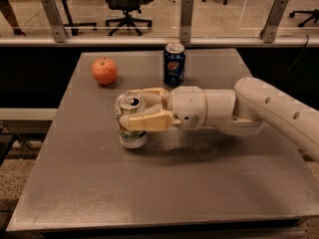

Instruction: Place 7up can upright

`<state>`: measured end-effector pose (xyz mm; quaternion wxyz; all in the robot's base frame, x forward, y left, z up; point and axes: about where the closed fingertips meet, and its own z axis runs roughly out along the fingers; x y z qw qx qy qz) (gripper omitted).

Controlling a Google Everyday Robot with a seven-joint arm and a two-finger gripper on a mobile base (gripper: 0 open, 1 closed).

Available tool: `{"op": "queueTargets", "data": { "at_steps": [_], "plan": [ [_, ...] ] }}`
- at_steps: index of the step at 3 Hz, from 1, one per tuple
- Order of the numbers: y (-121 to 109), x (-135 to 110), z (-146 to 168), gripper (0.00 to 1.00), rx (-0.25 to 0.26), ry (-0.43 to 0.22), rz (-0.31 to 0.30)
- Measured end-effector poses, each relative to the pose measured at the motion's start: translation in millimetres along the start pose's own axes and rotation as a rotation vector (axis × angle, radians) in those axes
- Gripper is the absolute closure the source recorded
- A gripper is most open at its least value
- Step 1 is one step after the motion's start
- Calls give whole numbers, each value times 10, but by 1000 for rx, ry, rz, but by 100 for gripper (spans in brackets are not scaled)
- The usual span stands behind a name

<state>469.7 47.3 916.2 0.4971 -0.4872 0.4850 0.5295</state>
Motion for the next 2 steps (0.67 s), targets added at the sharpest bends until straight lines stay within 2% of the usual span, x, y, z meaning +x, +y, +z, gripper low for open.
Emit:
{"op": "queueTargets", "data": {
  "at_steps": [1, 2],
  "plan": [
    [4, 43, 5, 15, -3, 31, -3],
    [14, 34, 28, 0, -8, 30, -4]
  ]
}}
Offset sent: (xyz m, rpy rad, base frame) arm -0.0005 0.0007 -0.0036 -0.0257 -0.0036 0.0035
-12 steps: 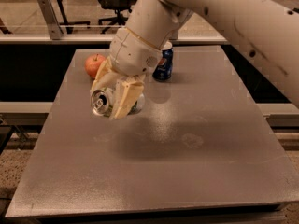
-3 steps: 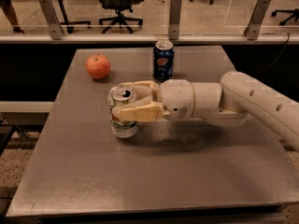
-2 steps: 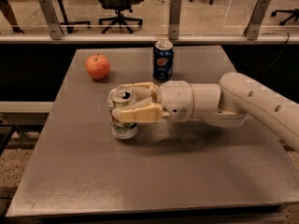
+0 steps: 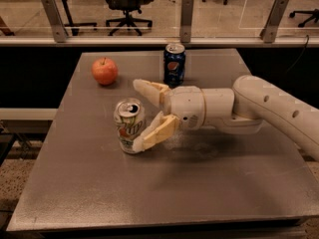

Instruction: Place 7up can upright

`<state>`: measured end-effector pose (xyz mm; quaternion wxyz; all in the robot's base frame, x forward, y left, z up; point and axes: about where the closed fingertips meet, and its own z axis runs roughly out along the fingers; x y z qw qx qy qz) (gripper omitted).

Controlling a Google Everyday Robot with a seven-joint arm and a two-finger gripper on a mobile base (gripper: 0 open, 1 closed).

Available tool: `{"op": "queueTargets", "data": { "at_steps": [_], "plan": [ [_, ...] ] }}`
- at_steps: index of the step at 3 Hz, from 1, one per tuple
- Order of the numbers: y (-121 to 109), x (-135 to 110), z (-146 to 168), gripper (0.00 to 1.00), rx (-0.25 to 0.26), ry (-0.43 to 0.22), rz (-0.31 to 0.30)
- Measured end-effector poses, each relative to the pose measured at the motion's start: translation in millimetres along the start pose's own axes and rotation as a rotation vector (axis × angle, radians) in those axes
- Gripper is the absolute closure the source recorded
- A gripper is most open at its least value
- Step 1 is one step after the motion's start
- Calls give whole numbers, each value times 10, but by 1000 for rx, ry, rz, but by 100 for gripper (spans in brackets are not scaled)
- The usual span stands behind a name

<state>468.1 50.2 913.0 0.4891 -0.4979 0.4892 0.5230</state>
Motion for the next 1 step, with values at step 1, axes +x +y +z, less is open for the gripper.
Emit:
{"op": "queueTargets", "data": {
  "at_steps": [1],
  "plan": [
    [0, 0, 1, 0, 0, 0, 0]
  ]
}}
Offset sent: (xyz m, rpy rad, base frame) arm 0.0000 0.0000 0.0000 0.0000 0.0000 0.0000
